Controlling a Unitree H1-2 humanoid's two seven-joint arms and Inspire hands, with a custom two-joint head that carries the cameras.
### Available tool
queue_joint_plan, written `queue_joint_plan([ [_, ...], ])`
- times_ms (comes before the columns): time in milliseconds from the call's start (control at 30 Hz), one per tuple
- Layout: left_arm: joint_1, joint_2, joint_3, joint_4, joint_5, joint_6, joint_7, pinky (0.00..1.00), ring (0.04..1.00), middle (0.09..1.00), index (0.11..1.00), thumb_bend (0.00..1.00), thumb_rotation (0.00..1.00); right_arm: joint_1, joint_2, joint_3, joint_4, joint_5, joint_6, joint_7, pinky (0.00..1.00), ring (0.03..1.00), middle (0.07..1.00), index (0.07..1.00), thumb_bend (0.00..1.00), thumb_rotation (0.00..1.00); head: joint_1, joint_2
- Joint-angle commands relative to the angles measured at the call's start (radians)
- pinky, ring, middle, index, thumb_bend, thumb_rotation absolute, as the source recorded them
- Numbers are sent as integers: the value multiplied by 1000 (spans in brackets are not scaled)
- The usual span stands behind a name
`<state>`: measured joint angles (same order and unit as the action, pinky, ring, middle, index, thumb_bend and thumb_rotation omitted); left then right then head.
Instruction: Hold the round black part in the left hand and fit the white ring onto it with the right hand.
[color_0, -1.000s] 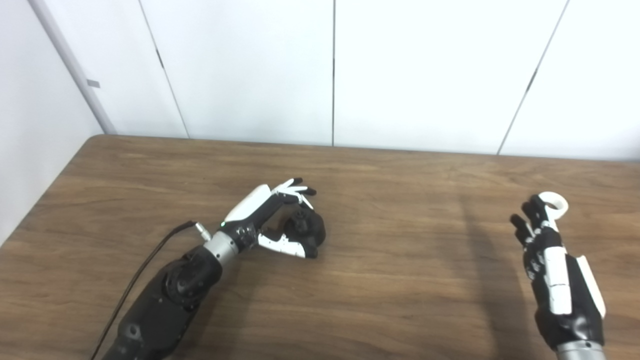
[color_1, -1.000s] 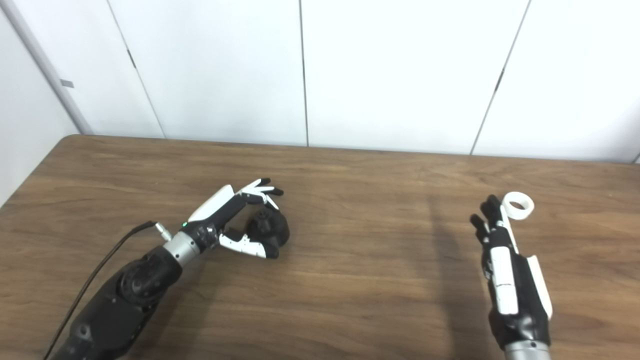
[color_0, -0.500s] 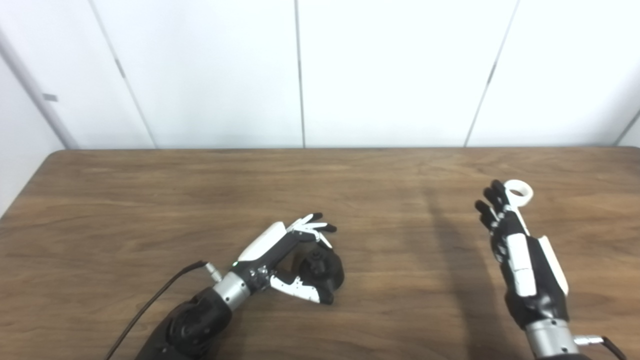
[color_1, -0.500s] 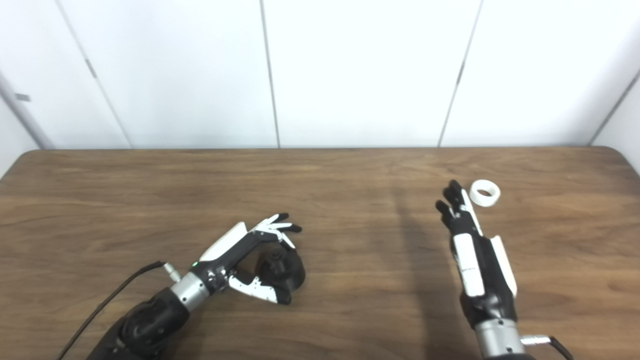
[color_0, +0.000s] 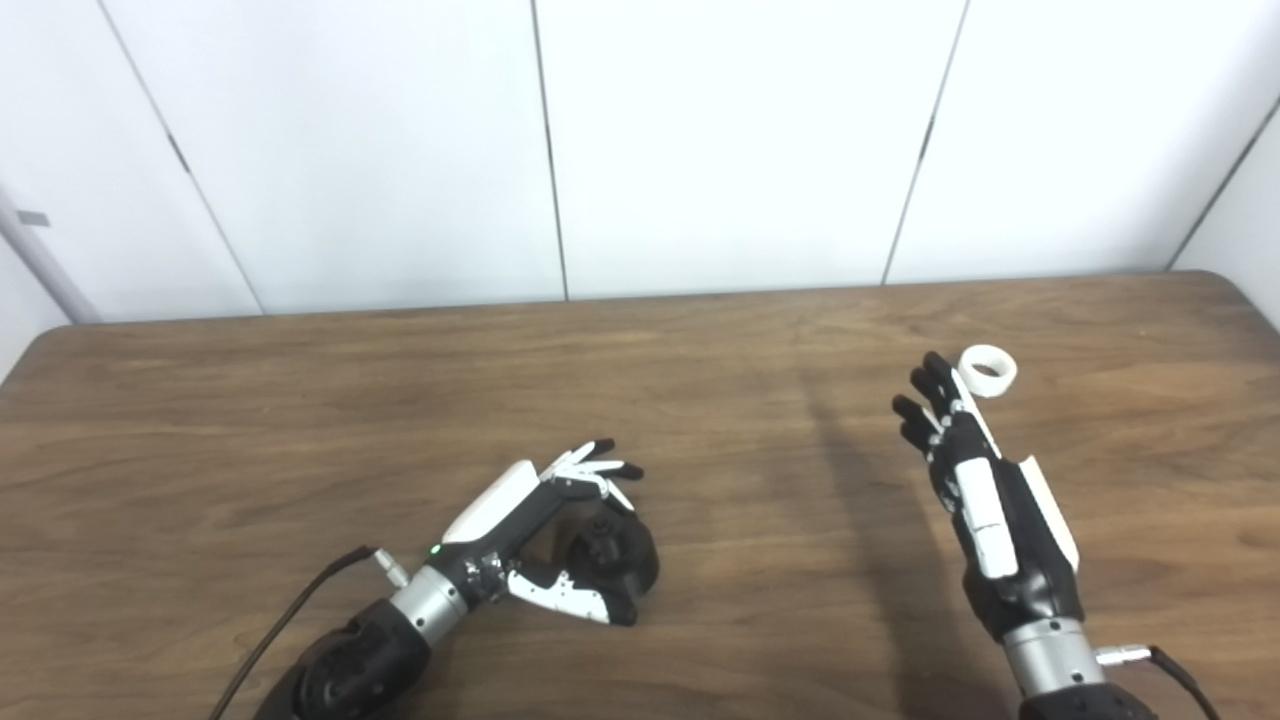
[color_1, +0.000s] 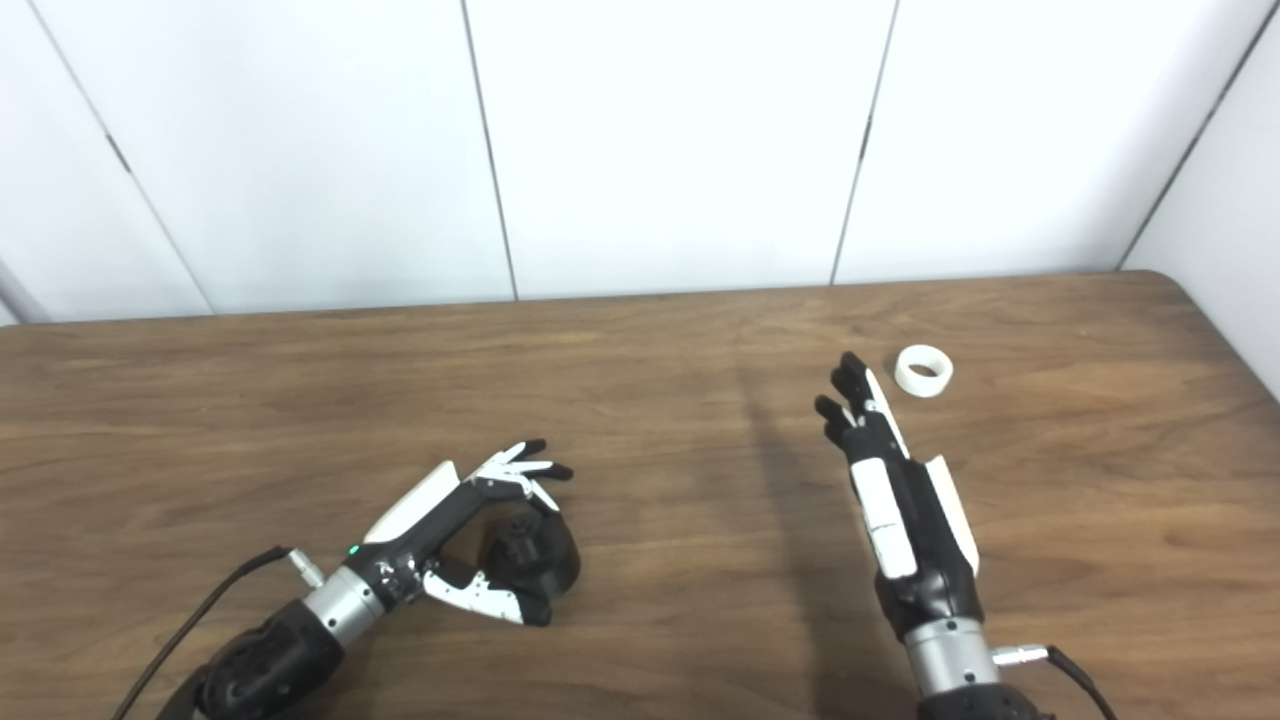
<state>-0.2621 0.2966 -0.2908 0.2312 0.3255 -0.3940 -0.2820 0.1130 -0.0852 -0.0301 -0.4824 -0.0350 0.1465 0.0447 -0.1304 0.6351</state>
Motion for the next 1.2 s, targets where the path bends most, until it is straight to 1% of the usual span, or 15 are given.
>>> queue_joint_plan([
  [0,-43,25,14,24,2,-24,9,1000,1000,865,482,523,50,-18,6,2,-56,-4,-18,-6,934,923,970,966,594,996,-5,5],
  [67,-56,33,15,51,9,-45,14,1000,1000,866,482,523,50,-21,9,2,-69,-7,-6,-9,934,920,967,961,617,985,-8,8],
  [167,-75,47,9,83,49,-71,40,1000,1000,860,482,524,51,-23,14,5,-79,-19,3,-12,926,914,961,958,636,979,-12,9],
  [267,-107,94,-55,101,127,-76,133,1000,994,847,482,524,51,-25,21,10,-94,-26,16,-12,918,912,958,956,646,976,-25,19],
  [367,-134,133,-110,107,174,-76,192,1000,997,845,483,524,51,-27,25,15,-105,-31,32,-10,935,916,958,958,647,975,-37,28],
  [567,-161,186,-197,99,228,-76,278,1000,988,838,483,525,53,-37,27,18,-109,-35,33,-7,921,912,954,955,650,973,-46,47],
  [733,-171,215,-257,80,264,-76,333,1000,983,836,483,525,54,-43,26,14,-117,-39,44,-9,919,910,956,956,681,968,-47,51],
  [833,-176,221,-280,73,275,-76,354,1000,984,835,483,525,54,-48,22,12,-114,-49,40,-10,913,908,951,950,713,978,-46,49],
  [1000,-181,223,-302,80,267,-76,382,1000,985,836,483,525,54,-48,24,9,-123,-40,57,-5,926,911,953,952,698,978,-46,50],
  [1100,-177,219,-300,81,253,-76,381,1000,990,840,483,525,55,-50,22,9,-128,-45,63,-5,917,908,954,951,694,979,-47,53],
  [1167,-166,206,-279,74,232,-76,355,1000,996,847,483,525,55,-50,16,6,-125,-43,60,-4,915,908,953,948,705,981,-42,55],
])
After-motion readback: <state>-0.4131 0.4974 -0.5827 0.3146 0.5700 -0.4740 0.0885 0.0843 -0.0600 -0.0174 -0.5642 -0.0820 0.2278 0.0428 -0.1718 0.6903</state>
